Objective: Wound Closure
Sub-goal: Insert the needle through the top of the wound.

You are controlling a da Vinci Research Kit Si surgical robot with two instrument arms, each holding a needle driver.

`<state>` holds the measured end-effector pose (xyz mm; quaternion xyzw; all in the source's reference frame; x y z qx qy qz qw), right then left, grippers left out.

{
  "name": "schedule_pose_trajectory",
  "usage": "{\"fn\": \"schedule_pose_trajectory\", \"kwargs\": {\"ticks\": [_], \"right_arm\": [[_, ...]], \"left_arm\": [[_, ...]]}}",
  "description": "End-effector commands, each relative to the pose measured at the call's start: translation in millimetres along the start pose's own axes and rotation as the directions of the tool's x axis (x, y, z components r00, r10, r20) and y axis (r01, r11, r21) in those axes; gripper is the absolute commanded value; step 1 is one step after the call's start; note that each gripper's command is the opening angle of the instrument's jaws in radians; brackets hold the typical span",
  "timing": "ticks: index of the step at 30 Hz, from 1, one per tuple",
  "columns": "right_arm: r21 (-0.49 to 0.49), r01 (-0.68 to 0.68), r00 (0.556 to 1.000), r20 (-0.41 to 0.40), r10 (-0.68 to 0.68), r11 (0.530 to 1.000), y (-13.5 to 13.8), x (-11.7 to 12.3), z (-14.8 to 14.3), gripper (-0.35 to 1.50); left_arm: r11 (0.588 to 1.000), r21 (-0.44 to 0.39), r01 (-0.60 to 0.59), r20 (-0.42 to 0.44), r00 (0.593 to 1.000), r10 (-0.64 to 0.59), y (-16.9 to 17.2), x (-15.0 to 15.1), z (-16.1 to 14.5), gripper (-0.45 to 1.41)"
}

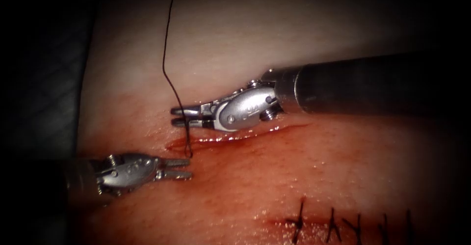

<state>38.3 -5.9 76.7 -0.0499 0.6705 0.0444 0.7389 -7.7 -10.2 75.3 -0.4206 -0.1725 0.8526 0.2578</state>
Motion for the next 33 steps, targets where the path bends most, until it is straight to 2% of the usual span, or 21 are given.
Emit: {"fn": "schedule_pose_trajectory", "kwargs": {"ticks": [1, 3, 6, 9, 11, 12, 14, 16, 21, 27, 30, 33], "right_arm": [[-0.026, -0.082, 0.997, 0.000, 0.082, 0.996, 0.7, -0.7, 0.9, -0.35], [-0.040, -0.172, 0.985, -0.006, 0.171, 0.984, 1.2, -0.9, 1.1, -0.35], [-0.080, -0.338, 0.941, -0.024, 0.337, 0.938, 1.8, -1.3, 1.7, -0.35], [-0.111, -0.402, 0.916, -0.046, 0.399, 0.909, 2.1, -1.2, 2.0, -0.35], [-0.124, -0.405, 0.914, -0.059, 0.401, 0.906, 2.3, -1.0, 2.0, -0.35], [-0.135, -0.372, 0.928, -0.066, 0.366, 0.918, 2.6, -0.6, 1.9, -0.35], [-0.143, -0.233, 0.972, -0.054, 0.228, 0.962, 2.8, 0.0, 1.8, -0.35], [-0.147, -0.150, 0.988, -0.053, 0.144, 0.978, 2.7, 0.6, 1.8, -0.35], [-0.151, 0.037, 0.998, -0.052, -0.045, 0.988, 2.6, 2.0, 1.8, -0.35], [-0.168, 0.048, 0.996, -0.062, -0.059, 0.985, 3.1, 2.3, 1.7, -0.35], [-0.185, 0.010, 0.998, -0.052, -0.020, 0.983, 3.2, 2.3, 1.6, -0.35], [-0.204, -0.139, 0.990, -0.051, 0.131, 0.969, 3.5, 2.1, 1.7, -0.35]], "left_arm": [[1.000, -0.001, 0.002, 0.003, 1.000, -0.002, 0.0, -0.2, 0.9, -0.11], [1.000, -0.001, 0.000, 0.006, 1.000, 0.000, 0.0, -0.3, 0.9, -0.11], [1.000, -0.002, -0.002, 0.012, 1.000, 0.002, 0.2, -0.5, 0.9, -0.11], [1.000, -0.001, -0.003, 0.012, 1.000, 0.003, 0.2, -0.6, 0.9, -0.11], [1.000, -0.001, -0.003, 0.014, 1.000, 0.003, 0.2, -0.6, 0.9, -0.11], [1.000, -0.001, -0.003, 0.015, 1.000, 0.004, 0.3, -0.6, 0.9, -0.11], [1.000, 0.000, -0.004, 0.015, 1.000, 0.004, 0.3, -0.7, 0.9, -0.11], [1.000, 0.000, -0.004, 0.015, 1.000, 0.004, 0.3, -0.7, 1.0, -0.11], [1.000, -0.002, -0.005, 0.018, 1.000, 0.005, 0.3, -0.7, 0.9, -0.13], [1.000, -0.002, -0.005, 0.020, 1.000, 0.005, 0.4, -0.8, 0.9, -0.13], [1.000, -0.003, -0.005, 0.020, 1.000, 0.006, 0.4, -0.8, 0.8, -0.13], [1.000, -0.003, -0.005, 0.021, 1.000, 0.005, 0.4, -0.8, 0.8, -0.13]]}}
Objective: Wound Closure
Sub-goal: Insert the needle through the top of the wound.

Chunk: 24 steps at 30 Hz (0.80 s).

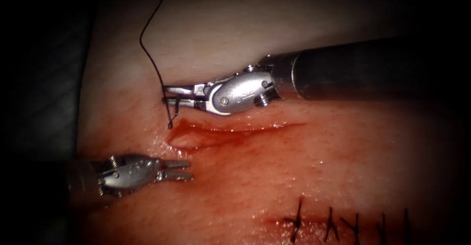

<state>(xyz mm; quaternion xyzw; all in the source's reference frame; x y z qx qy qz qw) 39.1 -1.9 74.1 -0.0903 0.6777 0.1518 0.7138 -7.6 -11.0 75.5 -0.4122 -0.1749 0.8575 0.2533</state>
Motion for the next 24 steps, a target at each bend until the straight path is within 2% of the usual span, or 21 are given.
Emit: {"fn": "schedule_pose_trajectory", "kwargs": {"ticks": [1, 3, 5, 10, 11, 16, 19, 20, 24], "right_arm": [[-0.031, -0.141, 0.990, 0.004, 0.141, 0.990, -0.2, -0.8, 0.6, -0.35], [-0.056, -0.221, 0.975, 0.014, 0.222, 0.974, 0.2, -1.1, 0.6, -0.35], [-0.080, -0.348, 0.937, 0.009, 0.350, 0.934, 0.7, -1.4, 0.6, -0.35], [-0.090, -0.469, 0.881, 0.020, 0.472, 0.879, 1.3, -1.8, 0.6, -0.35], [-0.091, -0.524, 0.849, 0.027, 0.528, 0.847, 1.6, -2.0, 0.8, -0.35], [-0.082, -0.633, 0.770, 0.030, 0.637, 0.770, 2.0, -2.4, 0.9, -0.35], [-0.076, -0.720, 0.691, 0.021, 0.723, 0.690, 2.1, -2.5, 0.9, -0.35], [-0.074, -0.762, 0.644, 0.020, 0.765, 0.643, 2.0, -2.6, 1.0, -0.35], [-0.061, -0.838, 0.542, 0.037, 0.840, 0.543, 1.0, -3.0, 0.9, -0.35]], "left_arm": [[1.000, -0.001, 0.000, -0.001, 1.000, 0.000, 0.0, -0.1, 0.8, -0.13], [1.000, -0.001, 0.000, -0.001, 1.000, 0.000, 0.0, -0.2, 0.8, -0.15], [1.000, -0.001, -0.001, -0.001, 1.000, 0.001, 0.0, -0.2, 0.7, -0.15], [1.000, -0.001, -0.001, -0.001, 1.000, 0.001, 0.0, -0.2, 0.7, -0.15], [1.000, -0.001, -0.001, -0.001, 1.000, 0.001, 0.0, -0.2, 0.7, -0.15], [1.000, -0.002, -0.002, 0.002, 1.000, 0.002, 0.0, -0.3, 0.7, -0.15], [1.000, -0.002, -0.002, 0.002, 1.000, 0.002, -0.1, -0.3, 0.8, -0.15], [1.000, -0.002, -0.002, 0.002, 1.000, 0.002, -0.1, -0.3, 0.8, -0.17], [1.000, -0.002, -0.003, 0.002, 1.000, 0.003, -0.1, -0.3, 0.8, -0.17]]}}
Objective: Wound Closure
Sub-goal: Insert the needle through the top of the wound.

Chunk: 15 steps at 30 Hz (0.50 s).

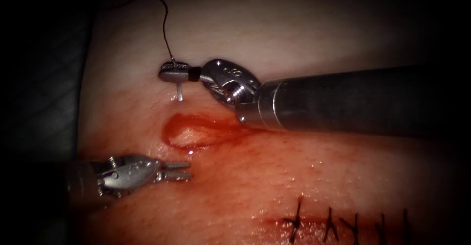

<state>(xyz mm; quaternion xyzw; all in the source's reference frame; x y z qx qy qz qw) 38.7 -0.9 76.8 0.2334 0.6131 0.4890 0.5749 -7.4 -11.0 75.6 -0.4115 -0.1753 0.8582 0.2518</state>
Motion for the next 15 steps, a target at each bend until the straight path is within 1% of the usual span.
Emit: {"fn": "schedule_pose_trajectory", "kwargs": {"ticks": [1, 4, 6, 9, 15], "right_arm": [[0.004, -0.020, 1.000, 0.010, 0.020, 1.000, 0.1, -0.6, 0.8, -0.35], [0.004, -0.098, 0.995, 0.036, 0.098, 0.995, -0.1, -1.5, 0.8, -0.35], [0.034, -0.181, 0.983, 0.047, 0.179, 0.983, -0.2, -2.2, 0.7, -0.35], [0.054, -0.248, 0.968, 0.063, 0.245, 0.967, -0.6, -3.2, 0.6, -0.35], [0.064, -0.321, 0.943, 0.117, 0.312, 0.945, -2.7, -6.4, -0.2, -0.35]], "left_arm": [[1.000, -0.001, 0.000, -0.001, 1.000, 0.000, -0.1, -0.2, 0.8, -0.17], [1.000, -0.001, 0.000, -0.001, 1.000, 0.000, -0.1, -0.2, 0.8, -0.17], [1.000, -0.001, 0.000, -0.001, 1.000, 0.000, -0.1, -0.2, 0.8, -0.17], [1.000, -0.001, -0.001, -0.001, 1.000, 0.001, -0.1, -0.2, 0.7, -0.17], [1.000, -0.007, -0.002, -0.001, 1.000, 0.002, -0.3, -0.4, 0.3, -0.15]]}}
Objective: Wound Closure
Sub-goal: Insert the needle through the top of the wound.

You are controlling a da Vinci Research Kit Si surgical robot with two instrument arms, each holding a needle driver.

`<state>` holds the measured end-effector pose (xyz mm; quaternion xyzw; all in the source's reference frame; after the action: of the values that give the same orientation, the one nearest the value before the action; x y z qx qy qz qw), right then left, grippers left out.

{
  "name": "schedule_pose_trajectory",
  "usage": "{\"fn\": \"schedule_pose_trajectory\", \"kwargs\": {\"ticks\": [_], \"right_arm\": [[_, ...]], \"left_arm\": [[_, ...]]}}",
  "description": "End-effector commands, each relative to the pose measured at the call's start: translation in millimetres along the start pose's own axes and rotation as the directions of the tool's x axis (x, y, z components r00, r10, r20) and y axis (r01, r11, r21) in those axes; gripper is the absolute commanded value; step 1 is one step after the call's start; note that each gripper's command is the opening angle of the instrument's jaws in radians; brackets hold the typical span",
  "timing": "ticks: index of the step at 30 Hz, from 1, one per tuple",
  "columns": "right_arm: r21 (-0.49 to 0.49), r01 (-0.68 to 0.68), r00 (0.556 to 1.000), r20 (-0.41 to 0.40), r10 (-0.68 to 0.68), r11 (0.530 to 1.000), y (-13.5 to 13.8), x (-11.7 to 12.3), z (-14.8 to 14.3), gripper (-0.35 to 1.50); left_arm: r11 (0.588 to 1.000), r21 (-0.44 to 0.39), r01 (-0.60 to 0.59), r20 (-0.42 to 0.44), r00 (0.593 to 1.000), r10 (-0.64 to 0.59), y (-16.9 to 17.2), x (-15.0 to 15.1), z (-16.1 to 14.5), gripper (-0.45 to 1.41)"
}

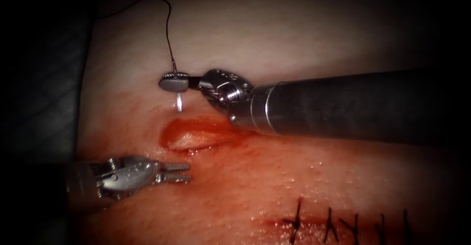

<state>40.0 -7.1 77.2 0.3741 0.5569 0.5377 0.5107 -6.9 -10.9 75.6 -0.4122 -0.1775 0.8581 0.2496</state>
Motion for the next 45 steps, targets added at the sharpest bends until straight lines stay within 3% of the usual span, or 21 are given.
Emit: {"fn": "schedule_pose_trajectory", "kwargs": {"ticks": [1, 12, 17, 18, 19, 20, 21, 24, 25, 28, 32, 36, 39, 41, 42, 45], "right_arm": [[0.006, -0.008, 1.000, 0.011, 0.008, 1.000, 0.0, -1.0, 0.5, -0.35], [0.007, -0.053, 0.997, 0.053, 0.053, 0.999, -1.4, -3.7, -0.3, -0.35], [0.012, -0.127, 0.991, 0.036, 0.127, 0.992, -1.2, -3.2, -0.2, -0.35], [0.041, -0.056, 0.998, -0.008, 0.056, 0.998, -0.9, -2.3, -0.1, 0.17], [0.044, -0.016, 1.000, -0.018, 0.017, 0.999, -0.8, -2.0, -0.1, 0.31], [0.041, 0.052, 0.998, -0.024, -0.051, 0.998, -0.6, -1.5, -0.2, 0.66], [0.037, 0.109, 0.994, -0.027, -0.108, 0.993, -0.5, -1.1, -0.2, 0.84], [0.029, 0.166, 0.986, -0.030, -0.165, 0.986, -0.2, 0.0, -0.5, 0.94], [0.021, 0.291, 0.957, -0.031, -0.290, 0.957, 0.2, 1.1, -0.8, 0.96], [0.006, 0.379, 0.925, -0.030, -0.379, 0.925, 0.1, 1.8, -1.0, 1.01], [-0.011, 0.482, 0.876, 0.005, -0.482, 0.876, -0.3, 2.4, -1.1, 0.98], [-0.012, 0.484, 0.875, 0.004, -0.484, 0.875, -0.7, 2.5, -0.9, 0.93], [-0.012, 0.480, 0.877, 0.003, -0.480, 0.877, -1.0, 2.7, -0.8, 0.78], [-0.013, 0.477, 0.879, 0.003, -0.477, 0.879, -1.1, 2.9, -0.8, 0.31], [-0.012, 0.477, 0.879, 0.006, -0.477, 0.879, -1.1, 2.9, -0.9, -0.35], [-0.026, 0.461, 0.887, 0.029, -0.461, 0.887, -1.2, 2.9, -0.8, -0.35]], "left_arm": [[1.000, -0.002, 0.000, -0.001, 1.000, 0.000, 0.0, -0.1, 0.7, -0.15], [1.000, -0.002, 0.000, -0.001, 1.000, 0.000, -0.1, -0.2, 0.6, -0.15], [1.000, -0.003, -0.001, -0.001, 1.000, 0.001, -0.1, -0.2, 0.5, -0.17], [1.000, -0.004, -0.001, -0.001, 1.000, 0.001, -0.1, -0.2, 0.5, -0.17], [1.000, -0.004, -0.001, -0.001, 1.000, 0.001, -0.1, -0.3, 0.5, -0.17], [1.000, -0.004, -0.001, -0.001, 1.000, 0.001, -0.1, -0.3, 0.5, -0.17], [1.000, -0.004, -0.001, -0.001, 1.000, 0.001, 0.0, -0.3, 0.4, -0.17], [1.000, -0.004, -0.001, -0.001, 1.000, 0.001, 0.0, -0.3, 0.4, -0.18], [1.000, -0.004, -0.001, -0.001, 1.000, 0.001, 0.0, -0.3, 0.4, -0.18], [1.000, -0.003, -0.001, -0.001, 1.000, 0.001, 0.0, -0.2, 0.4, -0.18], [1.000, -0.003, -0.001, -0.001, 1.000, 0.001, 0.0, -0.2, 0.5, -0.18], [1.000, -0.002, -0.001, -0.001, 1.000, 0.001, 0.1, -0.2, 0.5, -0.18], [1.000, -0.003, -0.001, 0.002, 1.000, 0.001, 0.1, -0.2, 0.6, -0.18], [1.000, -0.004, -0.002, 0.005, 1.000, 0.002, 0.1, -0.2, 0.5, -0.20], [1.000, -0.004, -0.002, 0.005, 1.000, 0.002, 0.1, -0.3, 0.5, -0.20], [1.000, -0.005, -0.003, 0.005, 1.000, 0.003, 0.1, -0.4, 0.4, -0.20]]}}
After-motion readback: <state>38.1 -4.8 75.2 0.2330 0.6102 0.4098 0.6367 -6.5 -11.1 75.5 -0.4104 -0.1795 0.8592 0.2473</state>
